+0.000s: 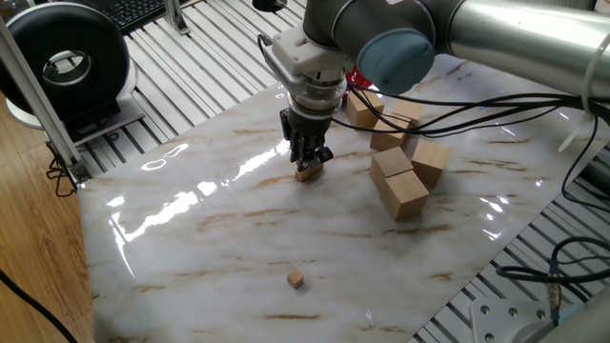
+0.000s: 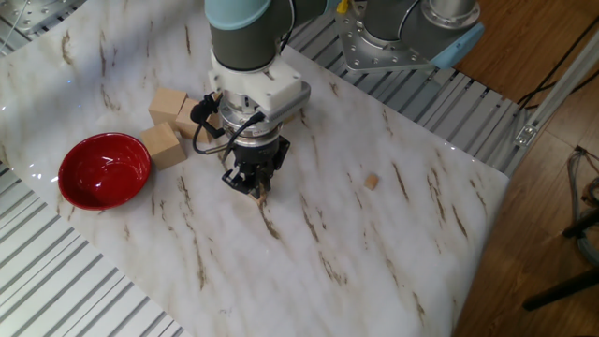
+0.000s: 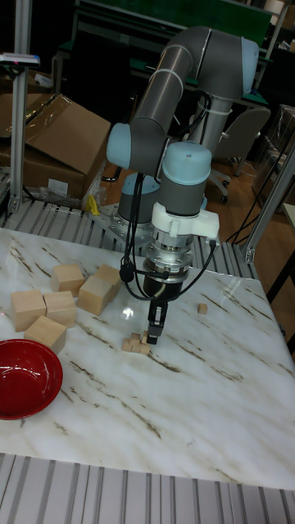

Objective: Stack the blocks into a pyramid shape

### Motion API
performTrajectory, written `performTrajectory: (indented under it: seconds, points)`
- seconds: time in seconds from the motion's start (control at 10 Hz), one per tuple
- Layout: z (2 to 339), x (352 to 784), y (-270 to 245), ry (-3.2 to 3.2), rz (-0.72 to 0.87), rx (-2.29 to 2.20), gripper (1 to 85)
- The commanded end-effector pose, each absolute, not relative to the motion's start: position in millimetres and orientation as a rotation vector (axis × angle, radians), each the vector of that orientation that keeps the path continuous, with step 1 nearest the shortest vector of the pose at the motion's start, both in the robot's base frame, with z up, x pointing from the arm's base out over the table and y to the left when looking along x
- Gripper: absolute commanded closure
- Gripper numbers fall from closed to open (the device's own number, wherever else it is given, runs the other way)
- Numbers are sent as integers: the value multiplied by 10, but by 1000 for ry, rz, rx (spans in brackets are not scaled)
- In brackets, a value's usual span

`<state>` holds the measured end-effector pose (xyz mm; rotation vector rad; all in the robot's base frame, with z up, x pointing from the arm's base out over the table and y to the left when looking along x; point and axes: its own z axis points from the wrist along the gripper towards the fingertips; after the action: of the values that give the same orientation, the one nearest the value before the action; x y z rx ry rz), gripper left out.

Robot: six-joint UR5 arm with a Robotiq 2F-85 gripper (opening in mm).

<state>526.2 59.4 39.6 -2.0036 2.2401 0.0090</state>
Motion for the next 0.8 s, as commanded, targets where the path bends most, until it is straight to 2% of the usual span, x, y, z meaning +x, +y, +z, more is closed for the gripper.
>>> performTrajectory:
  seconds: [0.0,0.7]
  points:
    - [357,5263,616,2236,23,-1982,847]
    - [331,5257,594,2230,14,-1989,847]
